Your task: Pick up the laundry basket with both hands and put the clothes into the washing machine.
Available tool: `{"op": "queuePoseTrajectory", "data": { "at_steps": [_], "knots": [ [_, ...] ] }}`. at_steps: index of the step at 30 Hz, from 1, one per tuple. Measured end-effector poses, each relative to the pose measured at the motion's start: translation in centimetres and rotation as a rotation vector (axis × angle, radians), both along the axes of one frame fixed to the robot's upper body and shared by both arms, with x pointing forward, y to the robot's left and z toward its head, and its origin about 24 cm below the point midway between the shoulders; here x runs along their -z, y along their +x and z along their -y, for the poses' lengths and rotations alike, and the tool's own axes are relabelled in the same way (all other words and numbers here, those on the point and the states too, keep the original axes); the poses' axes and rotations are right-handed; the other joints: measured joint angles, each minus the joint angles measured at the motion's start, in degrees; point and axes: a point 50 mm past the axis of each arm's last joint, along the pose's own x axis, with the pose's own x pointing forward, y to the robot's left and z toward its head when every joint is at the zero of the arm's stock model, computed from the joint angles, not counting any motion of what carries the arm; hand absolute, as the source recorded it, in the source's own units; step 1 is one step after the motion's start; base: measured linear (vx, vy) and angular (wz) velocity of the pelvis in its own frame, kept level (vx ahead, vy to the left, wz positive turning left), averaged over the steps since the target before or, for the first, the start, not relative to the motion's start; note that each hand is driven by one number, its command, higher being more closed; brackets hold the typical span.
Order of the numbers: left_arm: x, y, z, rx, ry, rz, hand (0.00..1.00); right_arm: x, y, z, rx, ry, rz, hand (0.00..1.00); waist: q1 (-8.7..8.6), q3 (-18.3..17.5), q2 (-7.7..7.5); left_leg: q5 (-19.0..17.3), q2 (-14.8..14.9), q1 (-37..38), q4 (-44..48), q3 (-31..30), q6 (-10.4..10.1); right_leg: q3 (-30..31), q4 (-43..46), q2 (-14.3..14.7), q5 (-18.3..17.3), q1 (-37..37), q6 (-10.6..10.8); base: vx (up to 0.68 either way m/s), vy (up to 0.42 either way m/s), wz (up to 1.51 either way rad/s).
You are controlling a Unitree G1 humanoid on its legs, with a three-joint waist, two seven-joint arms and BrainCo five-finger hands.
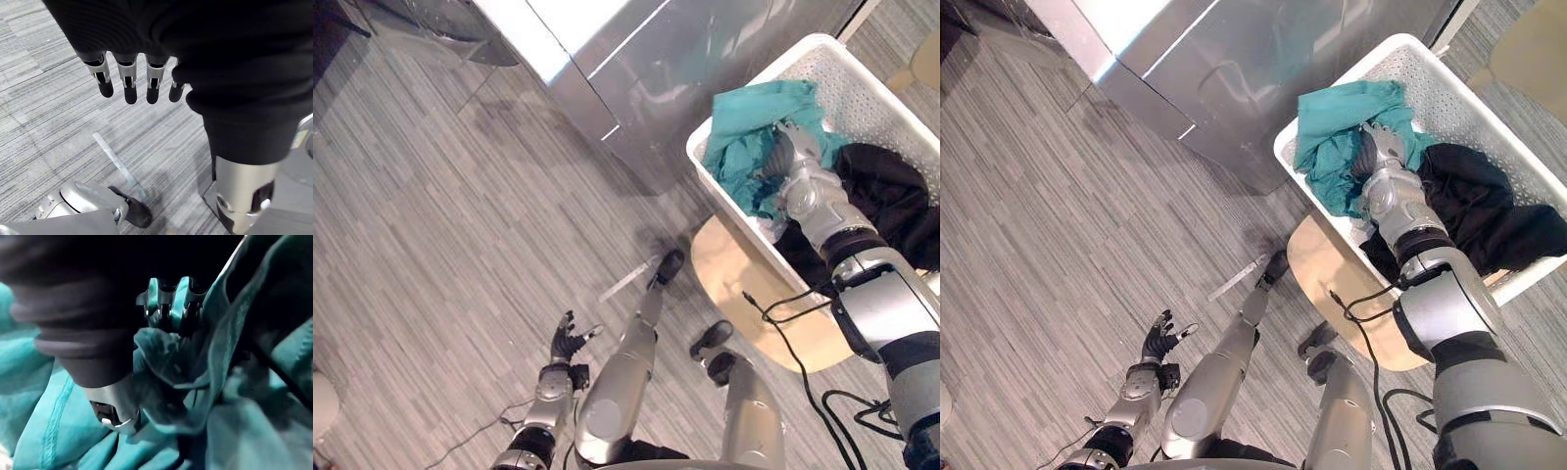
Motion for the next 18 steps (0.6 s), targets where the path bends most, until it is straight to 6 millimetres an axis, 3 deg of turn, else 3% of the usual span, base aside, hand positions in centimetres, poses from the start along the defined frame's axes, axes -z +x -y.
{"op": "queuePoseTrajectory", "data": {
  "at_steps": [7,10,13,18],
  "knots": [
    [-0.2,0.4,0.5,0.012,-0.009,0.009,0.00,0.8,-0.1,0.1,-0.003,0.112,-0.041,1.00,-0.79,0.47,-0.86,0.09,0.74,3.48,0.01,0.12,-0.05,0.79,-3.06,1.47,0.73,4.27,-0.35,-0.03,-0.075,-0.04],
    [-0.2,0.4,-0.1,0.009,0.007,0.004,0.00,-0.8,-0.1,-0.3,-0.033,0.221,0.028,1.00,-1.70,0.91,-1.57,0.09,1.56,5.13,0.00,0.61,-0.05,1.27,-4.58,2.55,1.44,6.12,-0.85,-0.08,-0.039,-0.17],
    [-0.2,0.3,-0.7,0.005,0.023,-0.003,0.00,-2.6,-0.5,-0.8,-0.091,0.372,0.121,1.00,-2.36,0.92,-2.30,0.09,2.25,6.27,-0.01,1.57,-0.06,2.54,-4.97,3.26,1.86,6.88,-0.99,-0.08,-0.025,-0.19],
    [0.8,-1.2,-2.0,-0.026,0.042,-0.057,0.00,-1.7,-1.6,-3.2,-0.248,0.718,0.168,1.00,-4.04,-0.82,-4.71,-0.03,2.87,8.35,-0.12,3.46,-0.10,4.32,-6.19,3.86,2.94,8.52,-0.80,-0.03,-0.025,-0.19]
  ]
}}
